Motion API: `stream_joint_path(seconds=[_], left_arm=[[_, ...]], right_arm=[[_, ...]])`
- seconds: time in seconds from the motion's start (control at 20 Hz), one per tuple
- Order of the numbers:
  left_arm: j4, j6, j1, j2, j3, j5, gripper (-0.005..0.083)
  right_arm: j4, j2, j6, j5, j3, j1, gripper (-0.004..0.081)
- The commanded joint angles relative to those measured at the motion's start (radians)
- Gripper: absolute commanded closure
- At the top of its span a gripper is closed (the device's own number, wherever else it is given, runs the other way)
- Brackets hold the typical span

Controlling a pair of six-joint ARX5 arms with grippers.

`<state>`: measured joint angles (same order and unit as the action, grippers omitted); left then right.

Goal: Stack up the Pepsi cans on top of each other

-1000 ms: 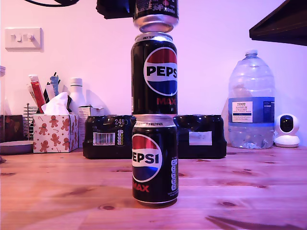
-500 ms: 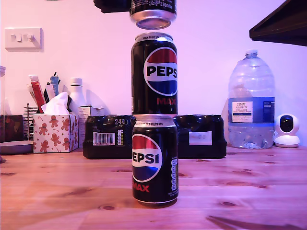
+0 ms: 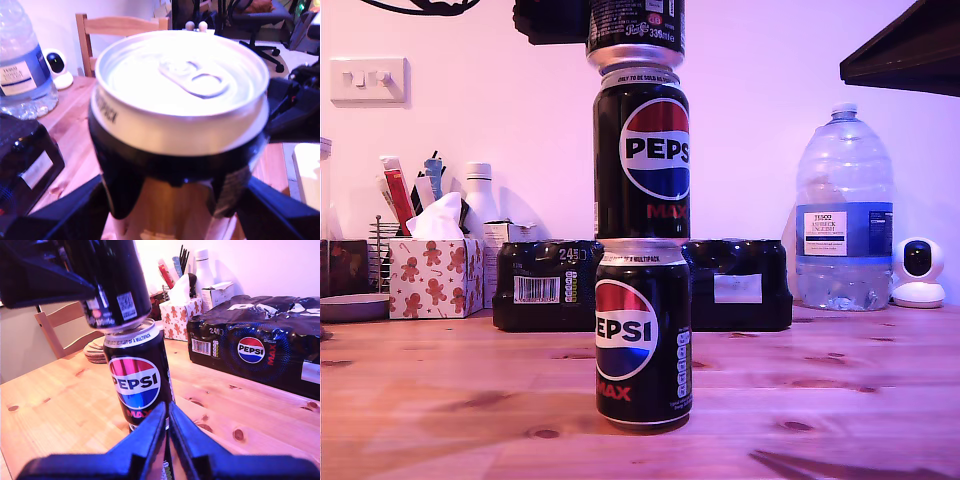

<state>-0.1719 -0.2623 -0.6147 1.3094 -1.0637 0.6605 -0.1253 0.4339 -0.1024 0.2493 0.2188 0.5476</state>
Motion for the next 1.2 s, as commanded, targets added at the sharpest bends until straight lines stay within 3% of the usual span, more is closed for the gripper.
stream_joint_path(seconds=[0.0, 0.45, 1.15], left_arm=[[0.041, -0.008, -0.003, -0.036, -0.002, 0.009, 0.0309], [0.134, 0.000, -0.003, -0.036, 0.048, 0.013, 0.0309], [0.064, 0.000, -0.003, -0.034, 0.048, 0.012, 0.0309]], right_arm=[[-0.004, 0.000, 0.006, 0.002, -0.001, 0.003, 0.0783], [-0.004, 0.000, 0.005, 0.002, -0.001, 0.003, 0.0783], [-0.005, 0.000, 0.005, 0.008, 0.000, 0.003, 0.0783]])
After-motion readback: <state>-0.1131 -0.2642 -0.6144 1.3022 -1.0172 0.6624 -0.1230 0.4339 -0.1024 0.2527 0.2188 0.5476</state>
